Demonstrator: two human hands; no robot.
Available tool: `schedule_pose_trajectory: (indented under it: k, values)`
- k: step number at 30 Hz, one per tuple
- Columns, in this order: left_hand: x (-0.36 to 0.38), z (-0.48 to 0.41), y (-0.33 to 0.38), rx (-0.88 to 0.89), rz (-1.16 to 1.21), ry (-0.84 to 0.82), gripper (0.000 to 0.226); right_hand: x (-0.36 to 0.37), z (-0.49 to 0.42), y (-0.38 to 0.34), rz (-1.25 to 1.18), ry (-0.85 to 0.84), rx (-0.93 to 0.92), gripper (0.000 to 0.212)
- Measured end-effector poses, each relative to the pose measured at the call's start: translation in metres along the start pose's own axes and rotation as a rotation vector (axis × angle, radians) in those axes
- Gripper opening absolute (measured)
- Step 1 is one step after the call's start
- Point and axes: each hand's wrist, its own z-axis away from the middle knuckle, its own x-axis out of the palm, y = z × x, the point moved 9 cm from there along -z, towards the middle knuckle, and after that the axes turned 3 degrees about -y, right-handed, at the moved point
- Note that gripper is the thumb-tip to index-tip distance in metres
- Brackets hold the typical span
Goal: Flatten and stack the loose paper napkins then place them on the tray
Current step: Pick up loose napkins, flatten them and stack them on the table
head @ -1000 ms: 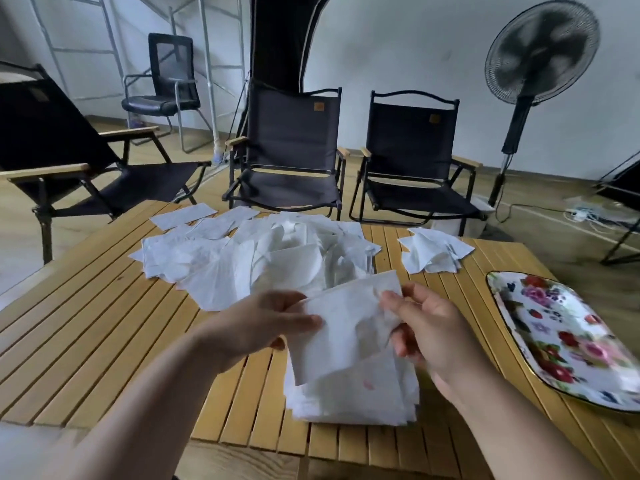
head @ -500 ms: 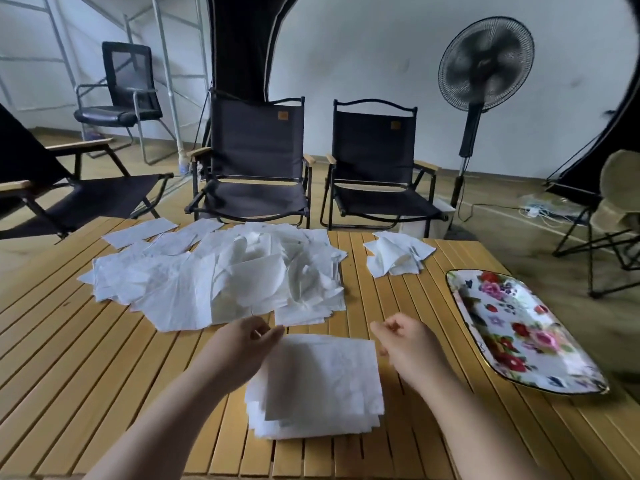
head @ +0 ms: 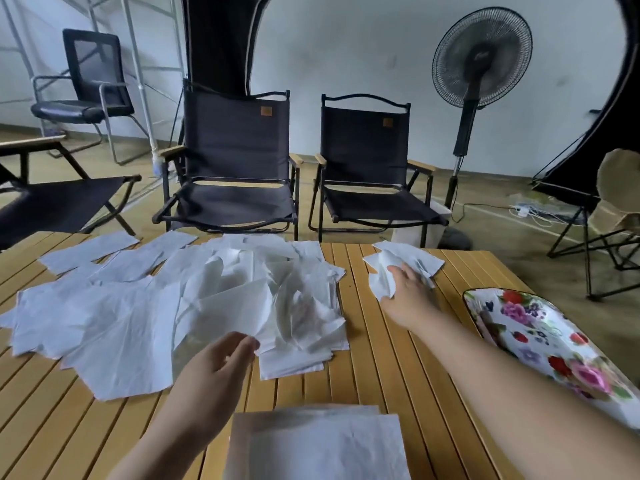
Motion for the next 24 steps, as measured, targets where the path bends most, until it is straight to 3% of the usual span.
schedule_pose_trajectory:
  k: [5,8,14,20,24]
  values:
    - [0.010,-0.020,-0.014,-0.041,0.014,0.003,0.025,0.031,-0.045,0.017,0.045,-0.118,0.094,0.066]
    - [0.014,-0.024,-0.015,-0.056,0.013,-0.007,0.025,0.032,-0.045,0.011,0.074,-0.036,0.093,0.058]
    - [0.021,-0.020,-0.012,-0.070,0.015,-0.026,0.024,0.043,0.016,-0.023,0.060,-0.009,-0.085,0.046]
    - [0.022,-0.008,-0.004,-0.045,-0.010,-0.045,0.024,0.049,0.086,-0.044,-0.039,-0.132,-0.304,0.055]
    - [0.017,-0.003,-0.002,-0.029,-0.036,-0.064,0.025,0.049,0.101,-0.043,-0.099,-0.218,-0.335,0.058]
